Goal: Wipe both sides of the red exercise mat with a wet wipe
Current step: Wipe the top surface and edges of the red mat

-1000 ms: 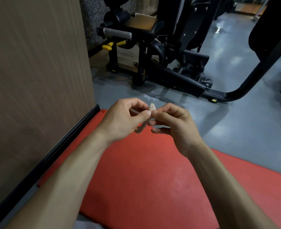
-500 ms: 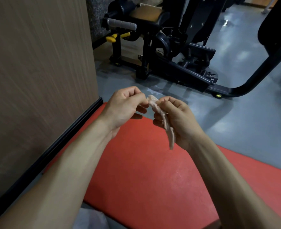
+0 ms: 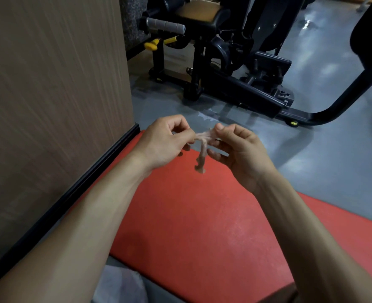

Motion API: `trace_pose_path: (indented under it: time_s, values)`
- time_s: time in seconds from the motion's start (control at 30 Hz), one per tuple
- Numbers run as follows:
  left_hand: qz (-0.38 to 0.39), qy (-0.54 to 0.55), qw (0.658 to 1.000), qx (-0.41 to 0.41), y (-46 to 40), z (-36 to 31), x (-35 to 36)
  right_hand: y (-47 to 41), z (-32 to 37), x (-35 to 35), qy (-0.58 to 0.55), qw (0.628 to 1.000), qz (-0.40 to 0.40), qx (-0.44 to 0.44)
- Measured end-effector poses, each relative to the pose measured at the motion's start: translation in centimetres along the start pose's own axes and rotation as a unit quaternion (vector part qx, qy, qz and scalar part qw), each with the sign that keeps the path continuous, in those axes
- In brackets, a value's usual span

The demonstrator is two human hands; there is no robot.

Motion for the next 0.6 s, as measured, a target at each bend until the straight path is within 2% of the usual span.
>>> trace_pose_path:
  time_s: [0.23,0.43,0.6]
  values:
    - [-0.043,0.101,0.994,-0.013,0.1,-0.2,-0.1,0.0,-0.8,1.4,-0.076,0.995,0.053,0.029]
    - [-0.134,0.102,0.985,-0.039,0.4,-0.1,-1.4,1.1,-2.1,3.0,0.001,0.979,0.156,0.132]
    - [-0.163,0.107,0.979,-0.059,0.6,0.5,-1.2,1.0,-1.8,2.6,0.007,0.984,0.125,0.13]
Point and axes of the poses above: each hand's wrist, its own y-axis away from the middle knuckle, its own x-axis out of the palm, z = x × y, the point moved 8 cm from there along -y, towards the middle knuckle, and after that the axes turned 15 degrees about -y, right-handed, at the moved point
